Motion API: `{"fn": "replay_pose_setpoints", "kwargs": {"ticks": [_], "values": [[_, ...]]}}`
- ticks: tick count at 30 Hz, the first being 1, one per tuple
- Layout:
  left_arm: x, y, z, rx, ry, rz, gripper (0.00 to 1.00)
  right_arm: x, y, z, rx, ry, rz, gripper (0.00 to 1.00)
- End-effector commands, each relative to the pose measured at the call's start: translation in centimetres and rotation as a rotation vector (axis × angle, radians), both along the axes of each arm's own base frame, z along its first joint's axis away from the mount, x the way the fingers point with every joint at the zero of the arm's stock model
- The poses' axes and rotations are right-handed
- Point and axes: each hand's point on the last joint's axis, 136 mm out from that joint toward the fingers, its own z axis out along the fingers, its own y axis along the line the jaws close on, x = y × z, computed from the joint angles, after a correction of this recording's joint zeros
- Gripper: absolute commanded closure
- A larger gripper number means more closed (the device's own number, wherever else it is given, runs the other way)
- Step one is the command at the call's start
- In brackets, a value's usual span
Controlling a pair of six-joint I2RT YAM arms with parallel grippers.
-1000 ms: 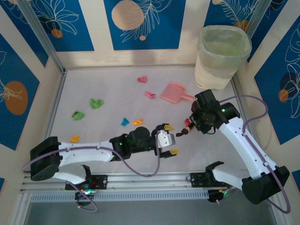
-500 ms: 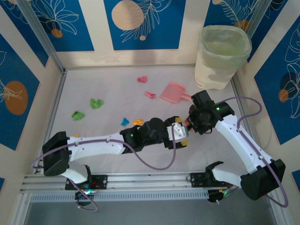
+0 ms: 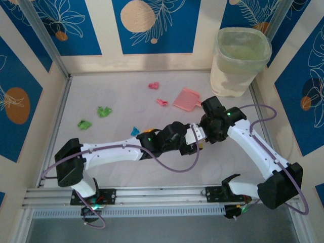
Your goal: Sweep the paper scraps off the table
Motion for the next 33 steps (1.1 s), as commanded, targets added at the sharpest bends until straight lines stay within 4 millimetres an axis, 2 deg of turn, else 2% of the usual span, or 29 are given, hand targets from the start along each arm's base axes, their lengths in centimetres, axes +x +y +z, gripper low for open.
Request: {"fn": "replay_pose_setpoints", "kwargs": {"ticks": [1,5,11,14,16,19,23,28,33], "values": [[1.0,0.4,-0.4,0.035,0.019,0.065,0.36,0.4,0.7,1.0,0.038,-0.017,-0.021,1.00],[1.0,0.6,-0.7,0.051,0.023,0.061,0.41,0.5,0.9,1.0,0.044,-0.018,-0.017,1.00],[1.4,0.9,-1.3,0.075,0.040,0.067,0.42,0.7,1.2,0.9,0.042,-0.014,-0.007,1.00],[1.5,0.9,-1.5,0.071,0.054,0.069,0.47,0.7,1.5,0.8,0.050,-0.009,-0.003,1.00],[1.8,1.0,-1.6,0.070,0.052,0.080,0.54,0.8,1.6,0.8,0.052,-0.007,-0.001,1.00],[1.8,1.0,-1.8,0.070,0.061,0.074,0.56,0.8,1.7,0.7,0.055,-0.011,0.003,1.00],[2.0,1.1,-1.9,0.072,0.064,0.078,0.68,0.9,1.9,0.6,0.054,-0.008,0.006,1.00],[2.2,1.4,-1.8,0.067,0.066,0.088,0.98,1.0,2.0,0.4,0.056,-0.006,0.010,1.00],[2.6,1.8,-1.3,0.043,0.071,0.120,1.00,0.9,1.8,0.5,0.042,-0.013,0.011,1.00]]}}
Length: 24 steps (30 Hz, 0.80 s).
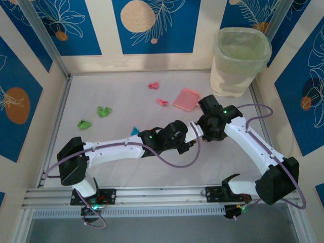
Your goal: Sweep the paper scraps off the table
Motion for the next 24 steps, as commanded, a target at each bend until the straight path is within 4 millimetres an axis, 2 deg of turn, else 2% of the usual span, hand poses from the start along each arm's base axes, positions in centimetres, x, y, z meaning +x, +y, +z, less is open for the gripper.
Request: {"fn": "replay_pose_setpoints", "kwargs": {"ticks": [1,7,8,9,14,16,17,19,21,24], "values": [[1.3,0.7,1.2,-0.039,0.003,0.063,1.00,-0.2,0.7,1.2,0.018,-0.025,0.034,1.00],[2.4,2.3,2.9,-0.116,-0.004,0.162,1.00,0.2,1.0,1.7,0.056,-0.094,0.057,1.00],[2.4,2.6,3.4,-0.136,-0.006,0.169,1.00,0.1,0.9,1.7,0.058,-0.096,0.059,0.82],[2.4,2.9,3.9,-0.155,-0.009,0.179,1.00,0.2,1.0,2.0,0.065,-0.113,0.069,0.74],[2.2,5.1,6.2,-0.251,-0.018,0.236,1.00,1.4,2.5,3.8,0.133,-0.264,0.188,0.55],[2.0,6.1,7.1,-0.302,-0.016,0.262,1.00,2.0,3.0,5.1,0.138,-0.368,0.254,0.46],[1.9,6.7,7.5,-0.320,-0.014,0.277,1.00,2.1,2.9,5.5,0.133,-0.408,0.275,0.40],[1.8,8.1,8.0,-0.352,-0.015,0.310,1.00,2.4,2.9,7.0,0.133,-0.518,0.320,0.16],[1.7,9.7,8.5,-0.377,-0.019,0.349,1.00,2.5,2.5,8.3,0.120,-0.615,0.355,0.11],[1.4,12.9,9.0,-0.405,-0.031,0.421,1.00,2.5,1.8,10.8,0.048,-0.787,0.444,0.10]]}}
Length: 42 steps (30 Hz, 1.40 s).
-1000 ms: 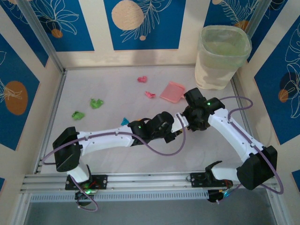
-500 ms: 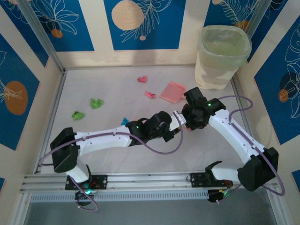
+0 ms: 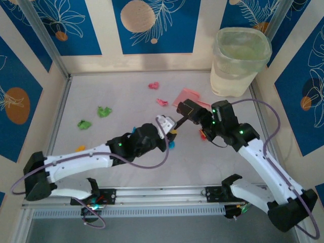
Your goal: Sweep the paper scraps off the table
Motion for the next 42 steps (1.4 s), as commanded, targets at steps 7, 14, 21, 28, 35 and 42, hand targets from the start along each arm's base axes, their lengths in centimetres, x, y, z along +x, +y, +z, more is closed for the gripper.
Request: {"fn": "replay_pose_setpoints", "kwargs": {"ticks": [7,14,21,28,35,42], "values": [[-0.3,10.5,2.1,-0.207,-0.038,0.272,1.00,1.6,-2.0,5.7,-0.318,-0.518,0.184,0.09],[-1.5,16.4,0.2,-0.281,-0.062,0.376,1.00,4.6,-1.4,2.8,-0.492,-0.385,0.350,0.09],[-1.8,18.0,-2.1,-0.274,-0.079,0.399,1.00,8.3,-0.9,-3.1,-0.680,-0.084,0.563,0.10],[-2.0,17.6,-3.0,-0.258,-0.061,0.378,1.00,11.6,-2.8,-7.6,-0.841,0.150,0.638,0.10],[-2.2,18.3,-3.0,-0.297,-0.052,0.389,1.00,14.5,-6.4,-12.1,-0.962,0.344,0.671,0.14],[-2.2,18.5,-3.1,-0.306,-0.055,0.396,1.00,17.0,-7.7,-15.2,-0.950,0.349,0.687,0.16]]}}
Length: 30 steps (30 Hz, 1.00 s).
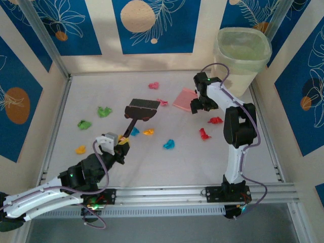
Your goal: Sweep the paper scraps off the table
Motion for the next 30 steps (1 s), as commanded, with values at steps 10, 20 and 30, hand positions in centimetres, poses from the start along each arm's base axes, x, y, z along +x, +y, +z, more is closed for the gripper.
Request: {"fn": "replay_pose_setpoints", "kwargs": {"ticks": [10,20,30], "values": [[0.4,0.4,0.4,-0.026,-0.021,0.035,1.00,3.4,-0.9,-1.3,0.005,-0.063,0.071,0.17],[0.5,0.4,0.5,-0.028,-0.026,0.038,1.00,5.3,-2.3,-1.2,-0.013,-0.091,0.077,0.19],[0.5,0.4,0.3,-0.024,-0.028,0.036,1.00,5.9,-1.0,-3.5,0.046,-0.063,0.105,0.24]]}}
